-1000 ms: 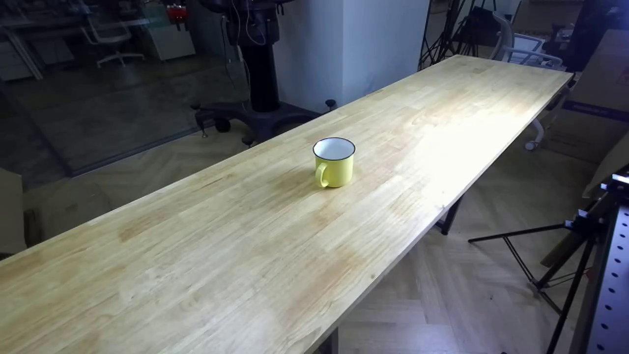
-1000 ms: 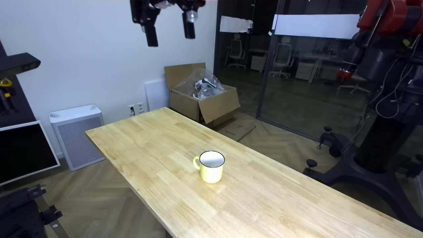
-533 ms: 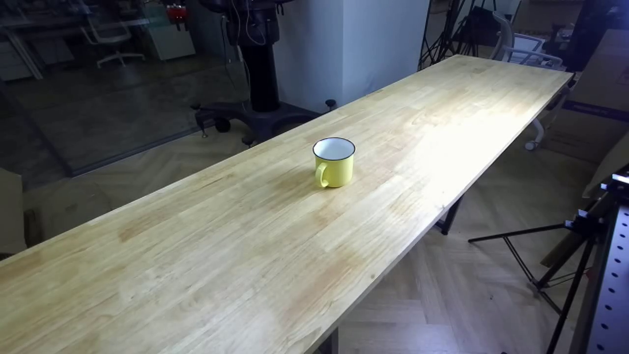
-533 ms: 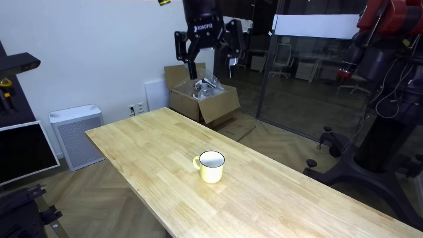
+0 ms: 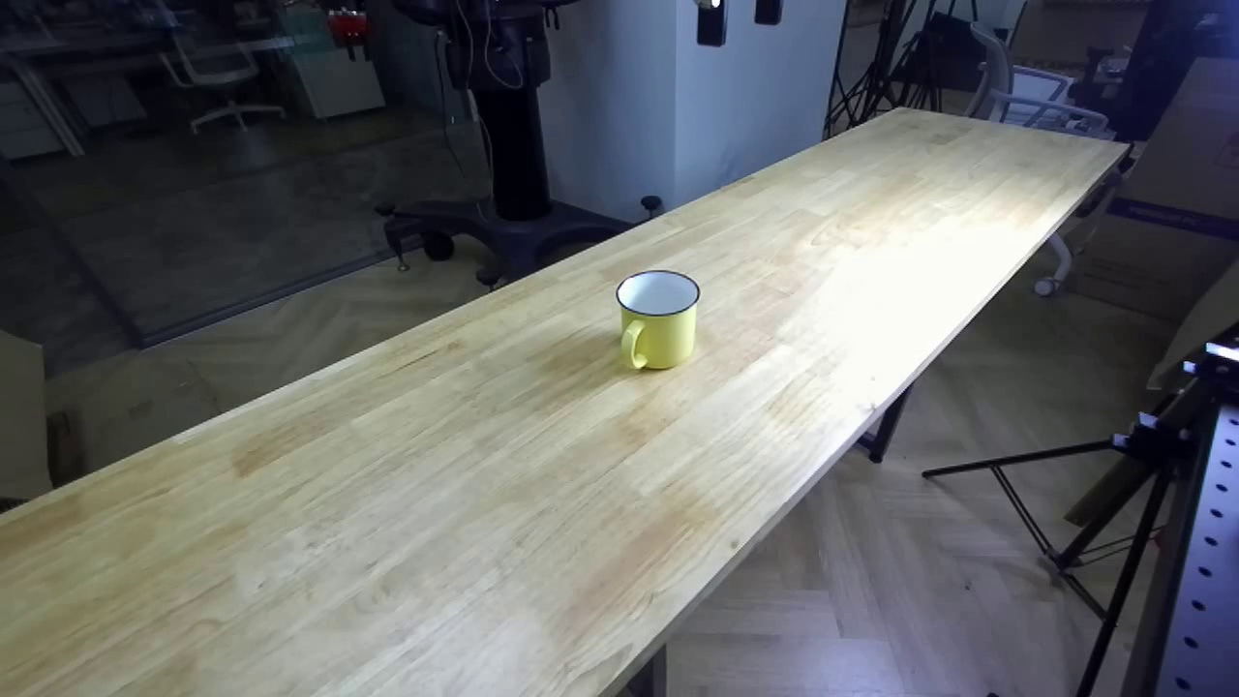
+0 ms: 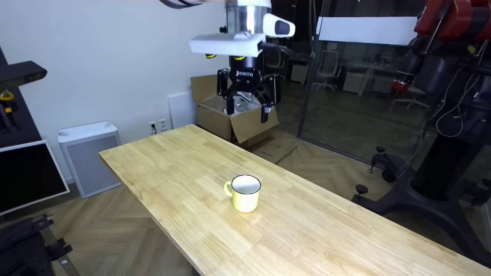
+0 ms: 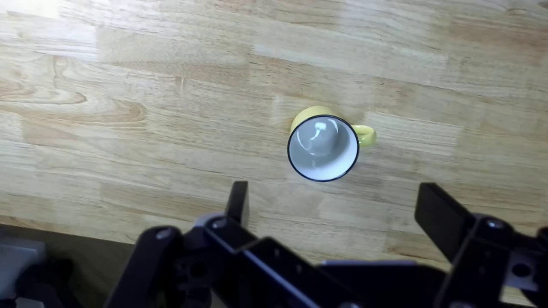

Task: Move the yellow from left to right

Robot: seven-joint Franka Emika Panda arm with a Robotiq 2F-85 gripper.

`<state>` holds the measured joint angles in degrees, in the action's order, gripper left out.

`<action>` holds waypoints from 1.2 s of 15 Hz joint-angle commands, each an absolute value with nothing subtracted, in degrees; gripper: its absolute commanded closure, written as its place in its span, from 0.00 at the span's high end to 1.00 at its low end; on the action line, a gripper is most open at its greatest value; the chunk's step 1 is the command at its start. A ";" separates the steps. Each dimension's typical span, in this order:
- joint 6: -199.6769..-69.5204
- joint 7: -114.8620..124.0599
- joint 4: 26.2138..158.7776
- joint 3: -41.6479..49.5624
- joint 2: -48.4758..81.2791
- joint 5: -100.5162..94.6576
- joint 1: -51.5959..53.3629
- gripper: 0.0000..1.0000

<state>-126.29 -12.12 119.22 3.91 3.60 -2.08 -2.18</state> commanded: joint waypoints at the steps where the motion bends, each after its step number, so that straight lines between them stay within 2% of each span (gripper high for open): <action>1: -126.95 -4.94 116.15 3.54 8.18 -6.44 -1.98 1.00; 9: -127.44 -7.01 116.23 3.02 9.86 -4.85 -2.37 1.00; 13: -129.53 -10.90 113.31 1.35 17.01 1.49 -2.73 1.00; 18: -130.53 -7.72 107.56 1.24 26.97 -2.22 -1.21 1.00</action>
